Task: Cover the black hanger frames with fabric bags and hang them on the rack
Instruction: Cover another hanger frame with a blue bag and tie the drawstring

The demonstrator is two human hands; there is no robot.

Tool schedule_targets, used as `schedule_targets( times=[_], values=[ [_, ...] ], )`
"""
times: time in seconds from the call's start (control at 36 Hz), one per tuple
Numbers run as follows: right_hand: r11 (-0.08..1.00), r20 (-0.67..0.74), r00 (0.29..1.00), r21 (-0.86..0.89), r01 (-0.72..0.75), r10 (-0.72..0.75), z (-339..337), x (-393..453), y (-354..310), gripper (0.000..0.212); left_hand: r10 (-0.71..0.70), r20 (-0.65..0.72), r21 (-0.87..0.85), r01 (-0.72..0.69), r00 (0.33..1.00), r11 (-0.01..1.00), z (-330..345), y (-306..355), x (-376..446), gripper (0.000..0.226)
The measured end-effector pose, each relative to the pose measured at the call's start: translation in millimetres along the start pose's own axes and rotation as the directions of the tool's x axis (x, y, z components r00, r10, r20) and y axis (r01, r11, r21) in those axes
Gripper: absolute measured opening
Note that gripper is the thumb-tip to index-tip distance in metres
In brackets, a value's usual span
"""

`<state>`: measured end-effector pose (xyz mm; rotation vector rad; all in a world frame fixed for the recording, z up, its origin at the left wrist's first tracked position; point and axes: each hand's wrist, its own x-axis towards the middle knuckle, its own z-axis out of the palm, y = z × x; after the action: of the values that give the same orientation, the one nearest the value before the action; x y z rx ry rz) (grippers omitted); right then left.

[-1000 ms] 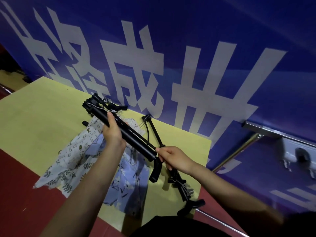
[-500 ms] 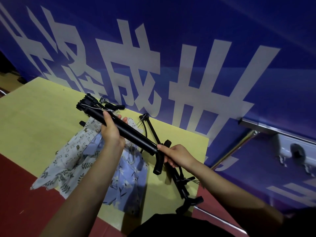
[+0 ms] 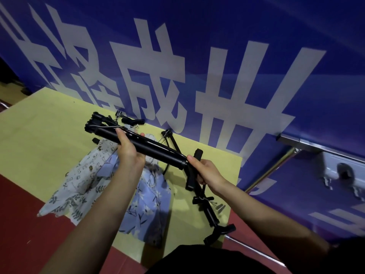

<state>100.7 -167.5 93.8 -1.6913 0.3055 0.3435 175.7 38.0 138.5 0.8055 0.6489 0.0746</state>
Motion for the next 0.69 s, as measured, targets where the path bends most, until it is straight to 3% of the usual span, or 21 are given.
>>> schedule_targets(
  times=[0.06, 0.11, 0.17, 0.22, 0.28, 0.33, 0.39, 0.47, 0.56, 0.64, 0.69],
  values=[
    [0.999, -0.017, 0.999, -0.022, -0.030, 0.030, -5, 5, -2, 0.046, -0.045, 0.013, -0.014, 0.045, 0.999, 0.999, -3, -5, -3, 0.057],
    [0.995, -0.066, 0.996, -0.082, -0.059, 0.054, -11, 12, -3, 0.064, -0.061, 0.017, 0.015, 0.061, 0.998, 0.998, -6, -12, -5, 0.057],
    [0.944, -0.149, 0.989, -0.328, -0.040, -0.010, -17, 19, 0, 0.083, -0.062, 0.021, 0.077, 0.060, 0.998, 0.995, -7, -19, -6, 0.058],
    [0.815, -0.131, 0.970, -0.571, 0.098, -0.207, -14, 20, -3, 0.075, -0.069, 0.052, 0.134, 0.061, 0.996, 0.989, -5, -27, -8, 0.060],
    [0.713, 0.032, 0.946, -0.649, 0.266, -0.324, -4, 19, -11, 0.046, -0.084, 0.085, 0.164, 0.069, 0.993, 0.984, -2, -35, -11, 0.061],
    [0.768, 0.151, 0.949, -0.559, 0.313, -0.277, 9, 18, -20, 0.032, -0.098, 0.145, 0.144, 0.077, 0.985, 0.987, 4, -41, -14, 0.062],
    [0.905, 0.174, 0.969, -0.360, 0.228, -0.175, 18, 19, -26, 0.041, -0.103, 0.196, 0.086, 0.088, 0.975, 0.992, 9, -42, -18, 0.057],
    [0.960, 0.221, 0.970, -0.238, 0.149, -0.096, 17, 23, -31, 0.047, -0.116, 0.236, 0.029, 0.113, 0.965, 0.993, 13, -36, -17, 0.030],
    [0.965, 0.274, 0.957, -0.212, 0.152, -0.091, 11, 28, -32, 0.038, -0.134, 0.294, 0.268, 0.053, 0.946, 0.962, 5, -33, -9, 0.025],
    [0.956, 0.253, 0.964, -0.253, 0.150, -0.084, 4, 37, -25, 0.038, -0.092, 0.263, 0.673, -0.114, 0.960, 0.730, -23, -35, 15, 0.021],
    [0.941, 0.196, 0.978, -0.314, 0.126, -0.065, -1, 44, -16, 0.040, -0.069, 0.129, 0.789, -0.061, 0.989, 0.611, -51, -35, 34, 0.014]
  ],
)
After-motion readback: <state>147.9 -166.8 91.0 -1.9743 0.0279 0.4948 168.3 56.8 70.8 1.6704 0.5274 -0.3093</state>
